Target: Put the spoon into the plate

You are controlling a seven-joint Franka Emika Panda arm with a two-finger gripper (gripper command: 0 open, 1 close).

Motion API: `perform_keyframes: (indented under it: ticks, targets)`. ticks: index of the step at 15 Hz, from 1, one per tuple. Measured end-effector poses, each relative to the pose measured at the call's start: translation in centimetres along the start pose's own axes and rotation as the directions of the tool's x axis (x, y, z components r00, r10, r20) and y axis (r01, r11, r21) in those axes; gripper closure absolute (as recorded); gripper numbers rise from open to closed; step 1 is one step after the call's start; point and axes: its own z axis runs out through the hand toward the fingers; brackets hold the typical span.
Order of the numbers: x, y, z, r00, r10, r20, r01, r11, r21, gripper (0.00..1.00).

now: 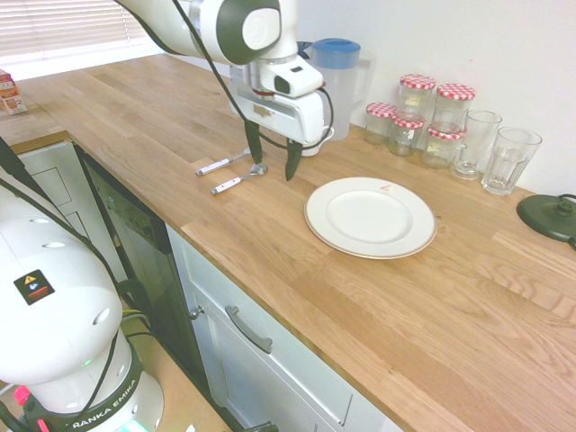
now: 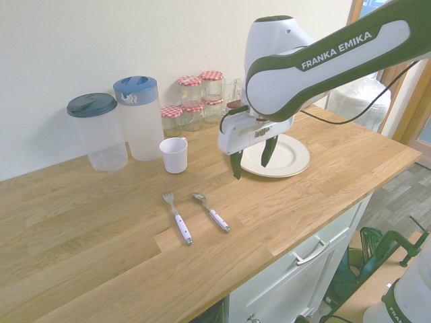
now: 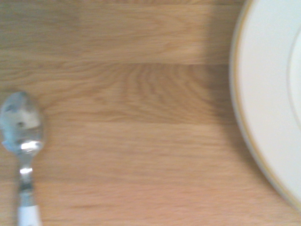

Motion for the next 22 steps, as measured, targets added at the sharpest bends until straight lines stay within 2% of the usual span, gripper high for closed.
perform_keyframes:
  ticks: [3, 8, 13, 14, 22]
  targets:
    - [-3.9, -2.2, 0.6, 1.0, -0.017, 0.002, 0.017, 1.0, -0.011, 0.0]
    - [-7.8, -5.1, 4.3, 0.999, -0.037, 0.028, 0.038, 0.999, -0.039, 0.0]
    - [-8.5, -6.5, 7.0, 0.998, -0.038, 0.041, 0.04, 0.998, -0.05, 0.0]
    - [-8.5, -6.8, 7.4, 0.998, -0.036, 0.043, 0.038, 0.998, -0.051, 1.0]
    - [-8.6, -7.8, 8.6, 0.998, -0.02, 0.053, 0.023, 0.998, -0.058, 1.0]
